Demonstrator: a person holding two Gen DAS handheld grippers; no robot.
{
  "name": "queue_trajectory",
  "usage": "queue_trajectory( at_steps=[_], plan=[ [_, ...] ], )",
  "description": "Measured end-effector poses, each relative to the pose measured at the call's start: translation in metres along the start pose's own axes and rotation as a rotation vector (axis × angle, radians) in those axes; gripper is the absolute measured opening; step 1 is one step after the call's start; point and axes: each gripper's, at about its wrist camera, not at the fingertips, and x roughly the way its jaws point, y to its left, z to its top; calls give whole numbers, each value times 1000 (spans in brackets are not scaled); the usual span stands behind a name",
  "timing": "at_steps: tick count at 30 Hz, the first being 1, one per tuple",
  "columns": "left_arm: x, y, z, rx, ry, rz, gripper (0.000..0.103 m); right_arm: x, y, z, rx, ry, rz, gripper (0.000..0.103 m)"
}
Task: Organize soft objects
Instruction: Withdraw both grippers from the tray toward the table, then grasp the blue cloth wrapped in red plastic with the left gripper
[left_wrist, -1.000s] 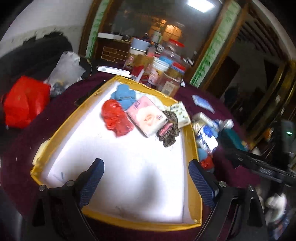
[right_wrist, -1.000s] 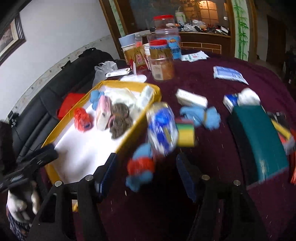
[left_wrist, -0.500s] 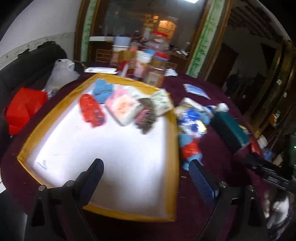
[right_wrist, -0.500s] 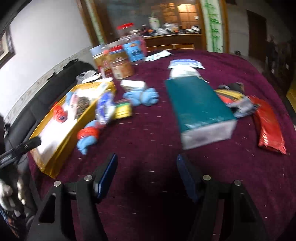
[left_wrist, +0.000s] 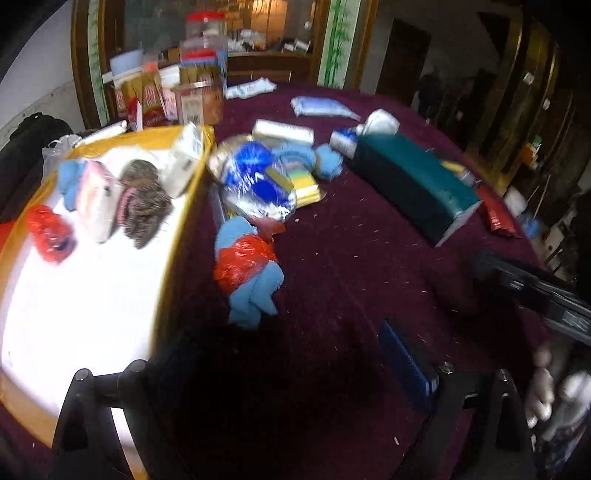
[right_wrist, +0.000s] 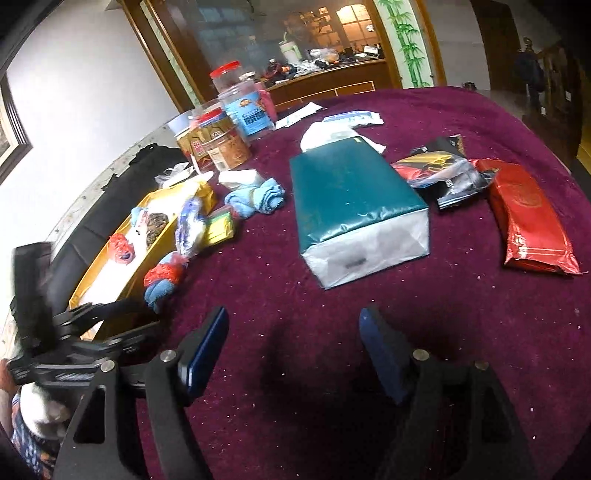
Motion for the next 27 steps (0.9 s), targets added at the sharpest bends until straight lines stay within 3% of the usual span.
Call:
queue_trajectory(
  at_steps=[9,10,14,15,17,22,27],
  plan=[
    [43,-8,26,38,33,124,95,1,-10,-1,52,12,52,72],
    [46,-9,27,52,34,113,95,1,-10,-1,54,11,53,72],
    [32,-19,20,118,5,-73,94,2,-12,-1,65,21,62,73],
    [27,-18,16,113,14,-155,94,2,-13,-1,69,22,64,73],
    [19,-12,10,77,13,-208,94,1,-14,-2,79,20,72,73],
    [18,4,12,-14,21,-216,94,1,-16,-2,89,17,75,73],
    [40,-16,25,-2,26,-118,95,1,-17,-2,95,20,69,73]
  ],
)
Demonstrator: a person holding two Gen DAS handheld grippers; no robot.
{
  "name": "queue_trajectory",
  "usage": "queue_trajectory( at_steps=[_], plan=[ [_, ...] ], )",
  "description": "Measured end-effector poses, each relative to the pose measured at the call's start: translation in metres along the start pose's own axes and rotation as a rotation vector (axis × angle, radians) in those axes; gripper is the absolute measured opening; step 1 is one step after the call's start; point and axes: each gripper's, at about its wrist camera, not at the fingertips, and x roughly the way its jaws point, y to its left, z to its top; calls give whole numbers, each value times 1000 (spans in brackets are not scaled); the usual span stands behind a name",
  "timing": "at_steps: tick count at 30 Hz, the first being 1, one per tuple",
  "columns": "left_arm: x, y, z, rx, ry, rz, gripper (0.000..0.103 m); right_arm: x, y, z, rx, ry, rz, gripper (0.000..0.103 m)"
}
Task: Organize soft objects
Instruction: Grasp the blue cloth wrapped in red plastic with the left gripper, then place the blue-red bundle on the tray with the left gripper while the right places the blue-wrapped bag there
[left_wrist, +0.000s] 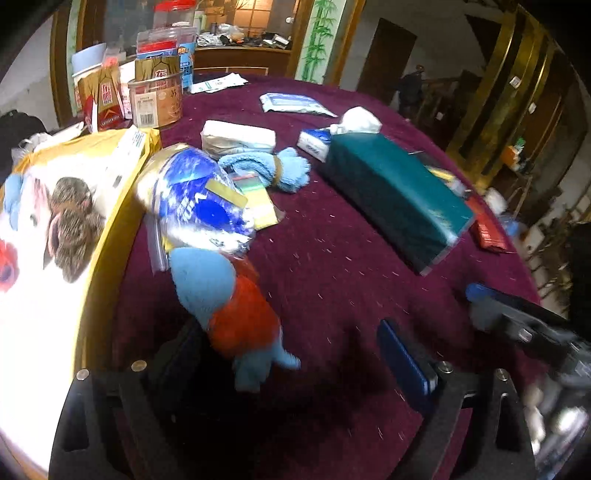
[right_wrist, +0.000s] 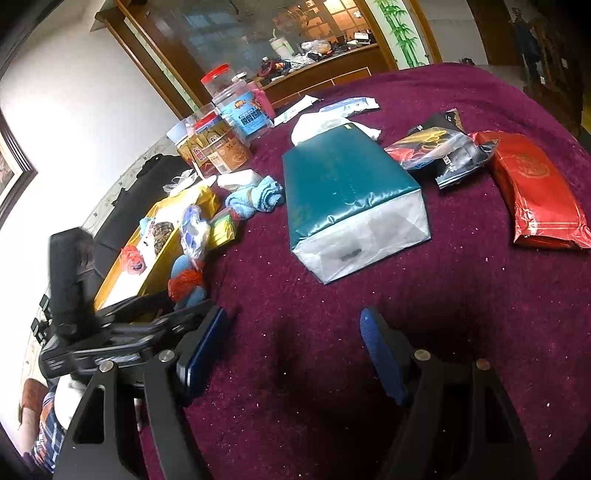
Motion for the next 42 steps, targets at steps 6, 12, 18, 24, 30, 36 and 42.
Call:
queue_trajectory(
  at_steps=[6,12,18,24,30,36,42],
  plan=[
    [6,8,1,-16,-13,59,53,2,-3,1,18,10,-12,73],
    [-26,42,-15,-91,-49,-4,36,11,-5,2,28,53,-42,73],
    [-23,36,-16,-56,-40,0,61,12,-1,2,16,56,-72,73],
    [7,15,2,-2,-9,79,45,2,2,1,13,9,-146,73],
    [-19,34,-9,-57,-65,-17,36,-5,55,19,-144,-4,-119,73],
    [-72,53,-33,-101,-151,-150,36,55,129,54,-325,49,-137,74],
    [-109,101,-41,-185,-183,-127,36,128,172,65,-468,129,-210,74]
  ],
)
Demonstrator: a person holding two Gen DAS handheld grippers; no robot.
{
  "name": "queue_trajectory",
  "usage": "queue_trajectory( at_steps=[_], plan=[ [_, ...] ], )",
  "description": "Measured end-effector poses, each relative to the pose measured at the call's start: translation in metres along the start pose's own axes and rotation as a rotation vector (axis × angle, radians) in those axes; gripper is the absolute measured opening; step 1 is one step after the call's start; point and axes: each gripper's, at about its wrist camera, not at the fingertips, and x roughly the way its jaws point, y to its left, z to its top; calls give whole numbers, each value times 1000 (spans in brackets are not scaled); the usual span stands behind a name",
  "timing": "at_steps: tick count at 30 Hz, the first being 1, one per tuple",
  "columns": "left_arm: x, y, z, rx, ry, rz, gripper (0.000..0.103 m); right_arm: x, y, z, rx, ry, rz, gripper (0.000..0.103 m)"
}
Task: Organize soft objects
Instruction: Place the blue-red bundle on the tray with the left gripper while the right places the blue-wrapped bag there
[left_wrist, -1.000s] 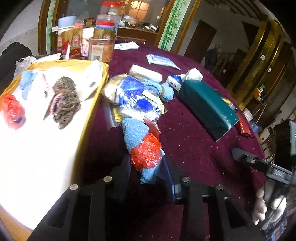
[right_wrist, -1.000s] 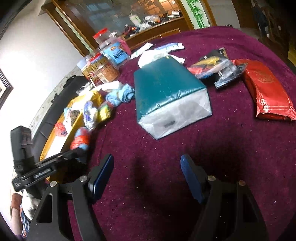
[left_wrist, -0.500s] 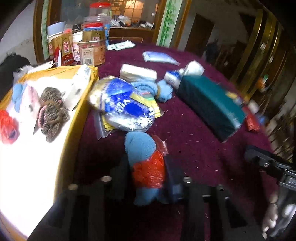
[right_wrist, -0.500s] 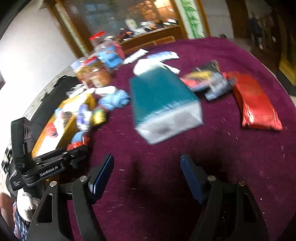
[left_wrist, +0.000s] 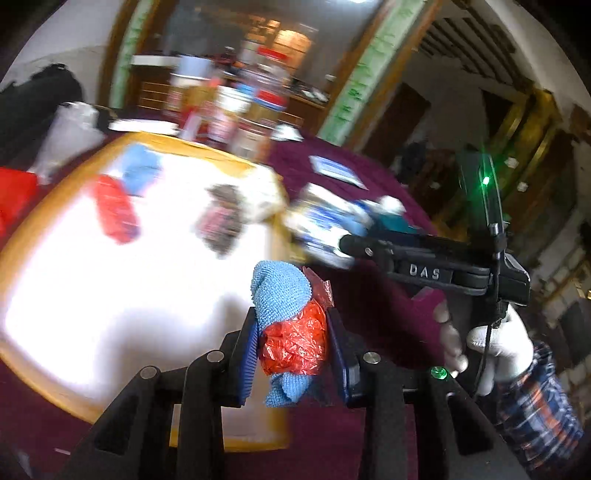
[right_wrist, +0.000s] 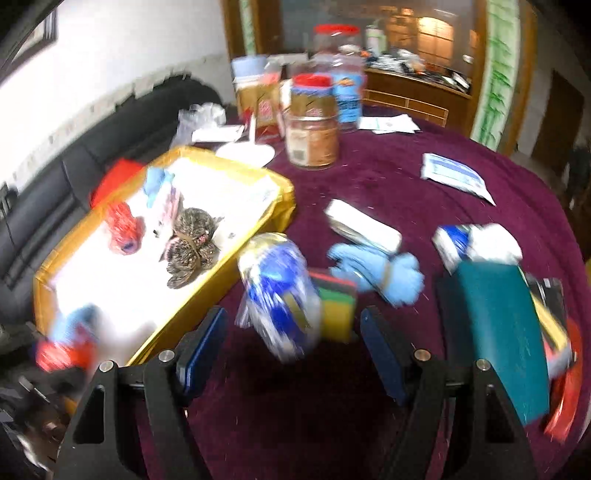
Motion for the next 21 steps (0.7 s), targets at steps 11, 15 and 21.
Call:
queue_trajectory(
  at_steps=[11,15,21],
  plan=[
    [5,99,39,-35,56,353,53,11,-1,9,25,1,-39,40],
    [10,132,44,-123,56,396,70,-18,-4,16,71,-63,-2,39],
    [-37,129,20,-193,-85,256,85,-19,62,23,-25,20,215,40]
  ],
)
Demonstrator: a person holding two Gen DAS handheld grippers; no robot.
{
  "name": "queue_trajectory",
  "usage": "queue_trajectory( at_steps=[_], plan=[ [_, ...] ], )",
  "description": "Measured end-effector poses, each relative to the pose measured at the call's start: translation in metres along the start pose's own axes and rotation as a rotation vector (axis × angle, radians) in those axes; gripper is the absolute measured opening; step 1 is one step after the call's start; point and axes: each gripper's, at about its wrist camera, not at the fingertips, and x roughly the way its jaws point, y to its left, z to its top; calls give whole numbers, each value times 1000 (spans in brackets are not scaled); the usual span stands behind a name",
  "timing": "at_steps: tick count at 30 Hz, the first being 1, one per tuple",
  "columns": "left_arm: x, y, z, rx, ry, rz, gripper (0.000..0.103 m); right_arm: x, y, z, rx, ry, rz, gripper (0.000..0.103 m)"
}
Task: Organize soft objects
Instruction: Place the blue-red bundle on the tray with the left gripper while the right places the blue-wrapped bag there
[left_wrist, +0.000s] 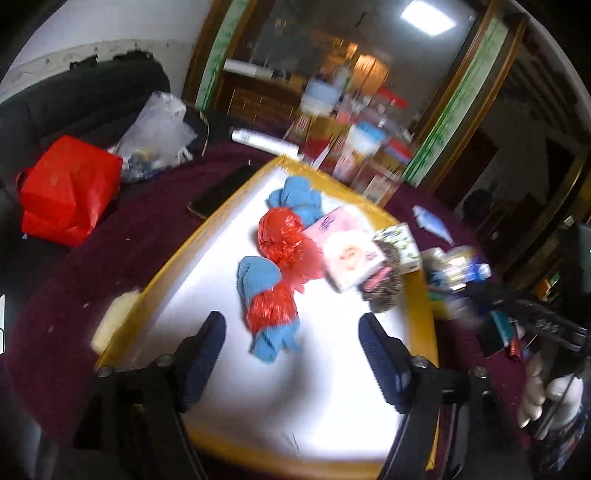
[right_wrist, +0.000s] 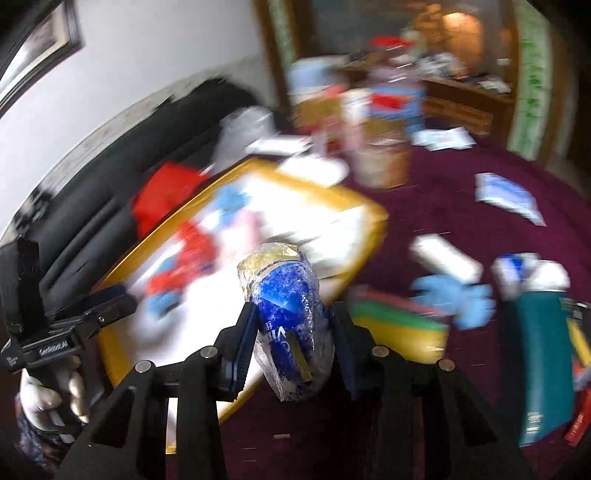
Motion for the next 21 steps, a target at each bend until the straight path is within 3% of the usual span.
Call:
queue_trajectory(
  at_steps=[3,7,12,16,21],
  plan=[
    [-26,1,-13,-12,-69,-18,91,31,34,1,-61,79,41,40],
    [-46,13,-27,-60,-103,-42,91,72,55,7,-95,154,14,40],
    [-67,20,-36,-50,-123,-22,94,98,61,28,-87,144,-29,42],
    [-68,23,-40,-74,-112,-37,95,73,50,30,-8,88,27,59],
    [-70,25,-42,-108,-105,-47,96,4,27,0,-43,-70,-75,73]
  ],
)
